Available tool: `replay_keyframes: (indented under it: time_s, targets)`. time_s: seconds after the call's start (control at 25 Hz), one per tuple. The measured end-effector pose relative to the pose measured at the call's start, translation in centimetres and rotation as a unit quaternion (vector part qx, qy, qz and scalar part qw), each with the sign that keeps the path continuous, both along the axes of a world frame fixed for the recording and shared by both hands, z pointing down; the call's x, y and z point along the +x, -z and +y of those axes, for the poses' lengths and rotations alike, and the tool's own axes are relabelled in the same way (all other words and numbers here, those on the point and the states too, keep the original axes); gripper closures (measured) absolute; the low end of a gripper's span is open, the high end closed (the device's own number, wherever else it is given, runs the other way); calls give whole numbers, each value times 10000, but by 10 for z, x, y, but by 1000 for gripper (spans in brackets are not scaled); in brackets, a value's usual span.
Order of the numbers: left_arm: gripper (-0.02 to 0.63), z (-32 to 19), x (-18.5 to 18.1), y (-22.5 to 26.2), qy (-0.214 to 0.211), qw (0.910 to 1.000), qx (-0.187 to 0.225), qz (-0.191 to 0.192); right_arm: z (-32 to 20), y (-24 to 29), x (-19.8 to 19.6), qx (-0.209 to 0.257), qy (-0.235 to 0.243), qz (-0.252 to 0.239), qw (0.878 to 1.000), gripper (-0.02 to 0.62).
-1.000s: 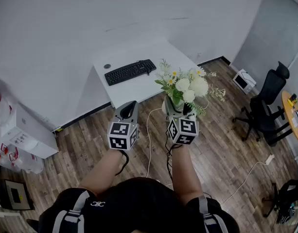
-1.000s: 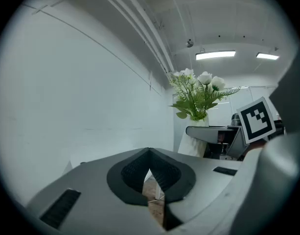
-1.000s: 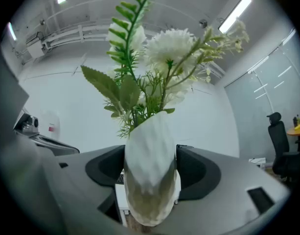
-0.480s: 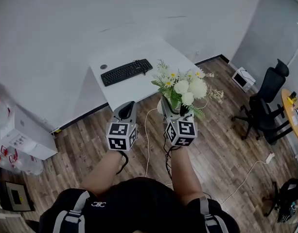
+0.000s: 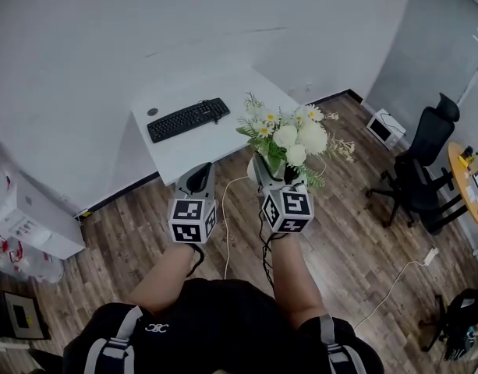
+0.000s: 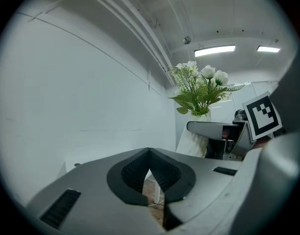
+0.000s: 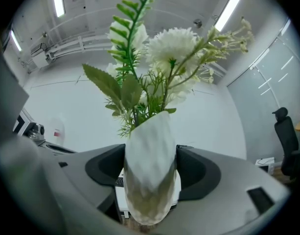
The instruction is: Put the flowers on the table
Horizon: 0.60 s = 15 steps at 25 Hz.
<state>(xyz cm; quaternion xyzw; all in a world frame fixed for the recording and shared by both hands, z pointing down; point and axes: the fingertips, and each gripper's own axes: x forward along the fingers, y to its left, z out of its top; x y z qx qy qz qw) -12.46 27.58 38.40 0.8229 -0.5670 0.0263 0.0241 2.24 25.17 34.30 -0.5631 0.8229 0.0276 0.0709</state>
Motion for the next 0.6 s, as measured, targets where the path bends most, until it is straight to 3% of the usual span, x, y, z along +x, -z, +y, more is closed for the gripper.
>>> replay_keyframes:
  time_s: [0.24,0.6]
  targets:
    - [594,-1,27,-3,54,9999,-3,121,-4,3,39,61,44,-19,10000,264]
    - [594,-21,46,-2,-1,9996,218,191,-22,3,57,151,73,-29,9999,264]
